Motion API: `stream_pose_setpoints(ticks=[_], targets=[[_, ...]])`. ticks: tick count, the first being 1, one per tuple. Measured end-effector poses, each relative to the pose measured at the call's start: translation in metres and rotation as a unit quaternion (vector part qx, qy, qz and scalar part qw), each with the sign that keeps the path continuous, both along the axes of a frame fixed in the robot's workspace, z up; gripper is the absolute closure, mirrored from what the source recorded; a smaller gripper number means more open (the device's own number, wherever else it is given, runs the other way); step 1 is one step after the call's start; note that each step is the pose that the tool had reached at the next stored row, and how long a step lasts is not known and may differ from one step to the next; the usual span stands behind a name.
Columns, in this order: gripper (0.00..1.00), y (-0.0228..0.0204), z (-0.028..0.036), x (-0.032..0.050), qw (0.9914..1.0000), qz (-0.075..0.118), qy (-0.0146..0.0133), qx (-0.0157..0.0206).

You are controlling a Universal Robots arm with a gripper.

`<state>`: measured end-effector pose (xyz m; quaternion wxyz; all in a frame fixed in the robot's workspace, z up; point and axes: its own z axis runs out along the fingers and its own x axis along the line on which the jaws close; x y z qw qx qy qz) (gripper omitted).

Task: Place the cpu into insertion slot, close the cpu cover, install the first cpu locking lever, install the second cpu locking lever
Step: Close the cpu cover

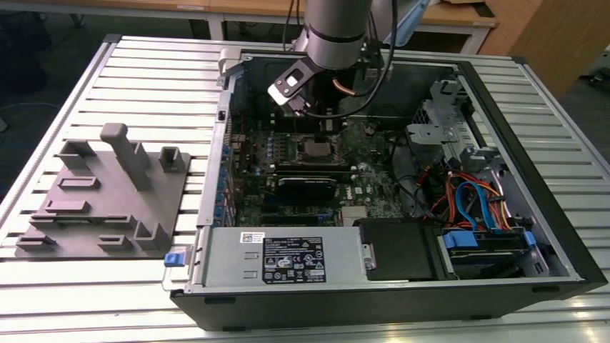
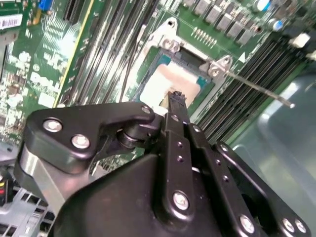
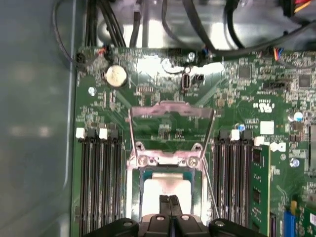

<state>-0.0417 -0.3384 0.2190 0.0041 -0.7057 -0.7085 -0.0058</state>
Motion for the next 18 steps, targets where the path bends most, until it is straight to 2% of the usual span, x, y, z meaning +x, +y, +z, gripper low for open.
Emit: stream_pose_setpoints(ticks=[1,5,11,18], targets=[[0.9,0.0,0.0,0.0006,0.99999,0.0,0.0051,0.0],[0.9,0.0,0.0,0.0006,0.99995,0.0,0.01,0.0],[0.9,0.0,0.0053,0.0006,0.99995,0.0,0.0101,-0.0001],[0.9,0.0,0.0054,0.0006,0.99995,0.0,0.0101,0.0]])
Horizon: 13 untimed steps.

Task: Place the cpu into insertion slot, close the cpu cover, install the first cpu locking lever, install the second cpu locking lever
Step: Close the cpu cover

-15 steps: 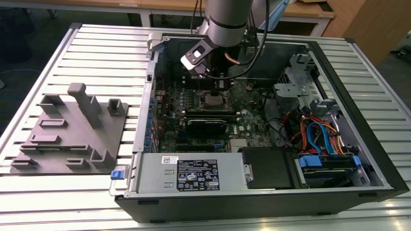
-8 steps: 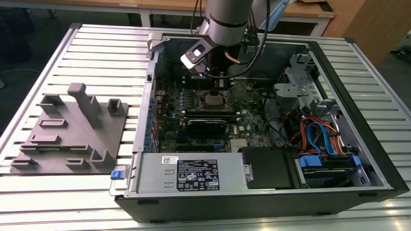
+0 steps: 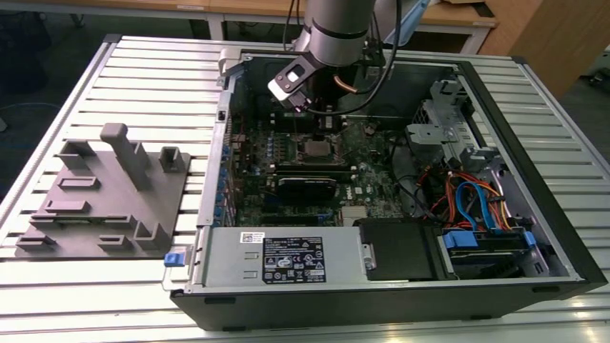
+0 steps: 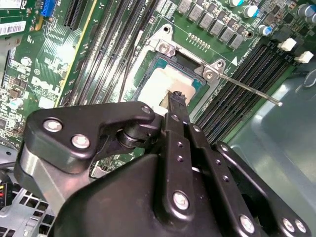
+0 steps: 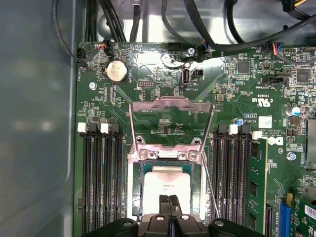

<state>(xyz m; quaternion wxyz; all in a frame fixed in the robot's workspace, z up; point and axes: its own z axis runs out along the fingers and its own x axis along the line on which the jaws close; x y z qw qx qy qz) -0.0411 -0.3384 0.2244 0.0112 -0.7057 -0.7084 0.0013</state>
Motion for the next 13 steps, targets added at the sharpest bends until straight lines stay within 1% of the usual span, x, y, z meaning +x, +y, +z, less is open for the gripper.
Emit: stream_pose_setpoints(ticks=[3,13], targets=[[0.9,0.0,0.0015,0.0,1.0,0.0,0.0,-0.0001],[0.9,0.0,0.0097,0.0,1.0,0.0,0.0,-0.0001]])
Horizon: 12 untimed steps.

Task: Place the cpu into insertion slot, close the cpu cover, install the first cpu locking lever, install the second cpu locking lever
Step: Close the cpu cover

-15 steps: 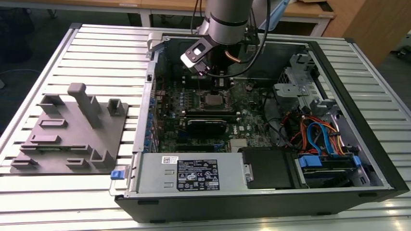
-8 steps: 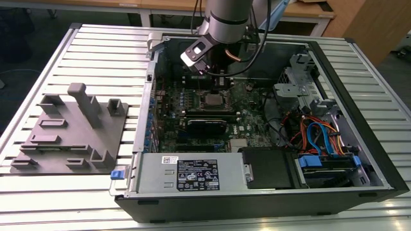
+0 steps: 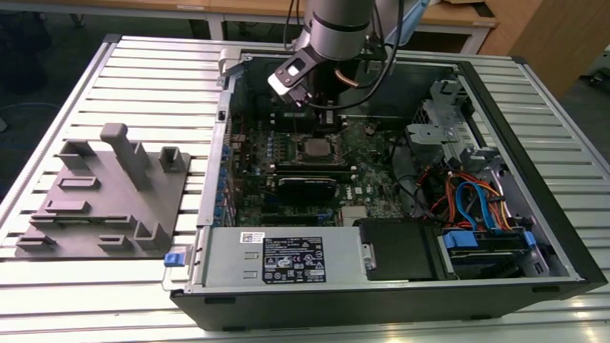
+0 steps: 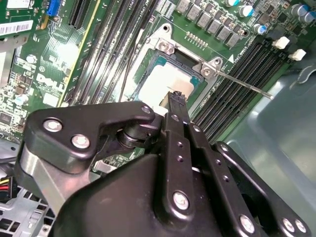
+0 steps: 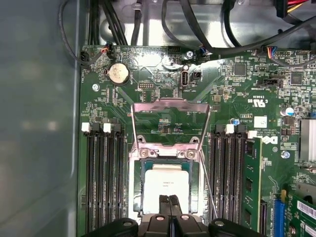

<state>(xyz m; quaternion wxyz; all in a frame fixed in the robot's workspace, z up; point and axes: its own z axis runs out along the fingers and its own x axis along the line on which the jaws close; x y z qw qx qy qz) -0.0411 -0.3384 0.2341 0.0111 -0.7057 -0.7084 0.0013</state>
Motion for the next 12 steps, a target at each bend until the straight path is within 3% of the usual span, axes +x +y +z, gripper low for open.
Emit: stream_pose_setpoints(ticks=[12], targets=[[0.9,0.0,0.004,0.0,1.0,0.0,0.0,-0.0003]])
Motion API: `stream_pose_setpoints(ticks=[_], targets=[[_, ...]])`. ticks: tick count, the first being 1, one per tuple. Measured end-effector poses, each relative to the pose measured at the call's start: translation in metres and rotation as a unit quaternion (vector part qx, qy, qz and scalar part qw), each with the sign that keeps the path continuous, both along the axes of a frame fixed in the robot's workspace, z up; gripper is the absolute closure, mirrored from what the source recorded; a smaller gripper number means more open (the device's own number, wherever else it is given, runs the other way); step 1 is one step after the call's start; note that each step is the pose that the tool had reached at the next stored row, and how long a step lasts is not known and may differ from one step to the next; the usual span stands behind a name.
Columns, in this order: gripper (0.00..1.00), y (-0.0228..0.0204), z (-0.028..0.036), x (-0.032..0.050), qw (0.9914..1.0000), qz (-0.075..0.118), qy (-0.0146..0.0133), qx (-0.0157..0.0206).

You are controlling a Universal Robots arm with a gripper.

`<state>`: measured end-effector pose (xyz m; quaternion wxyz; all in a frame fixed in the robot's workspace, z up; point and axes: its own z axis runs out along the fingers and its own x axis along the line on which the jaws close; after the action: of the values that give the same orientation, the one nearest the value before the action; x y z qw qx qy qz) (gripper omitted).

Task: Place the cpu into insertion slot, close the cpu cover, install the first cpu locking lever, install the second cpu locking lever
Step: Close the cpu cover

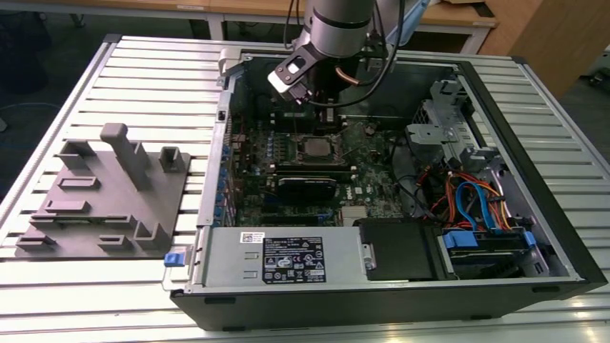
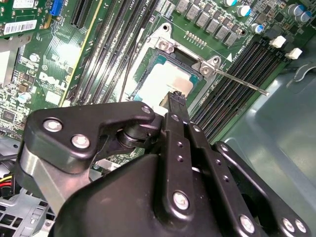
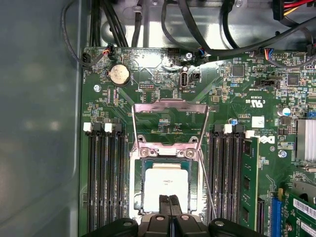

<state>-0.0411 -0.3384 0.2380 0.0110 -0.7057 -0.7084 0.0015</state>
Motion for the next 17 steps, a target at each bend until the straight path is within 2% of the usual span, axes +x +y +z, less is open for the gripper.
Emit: stream_pose_setpoints(ticks=[17], targets=[[0.9,0.0,0.0039,0.0,1.0,0.0,0.0,-0.0002]])
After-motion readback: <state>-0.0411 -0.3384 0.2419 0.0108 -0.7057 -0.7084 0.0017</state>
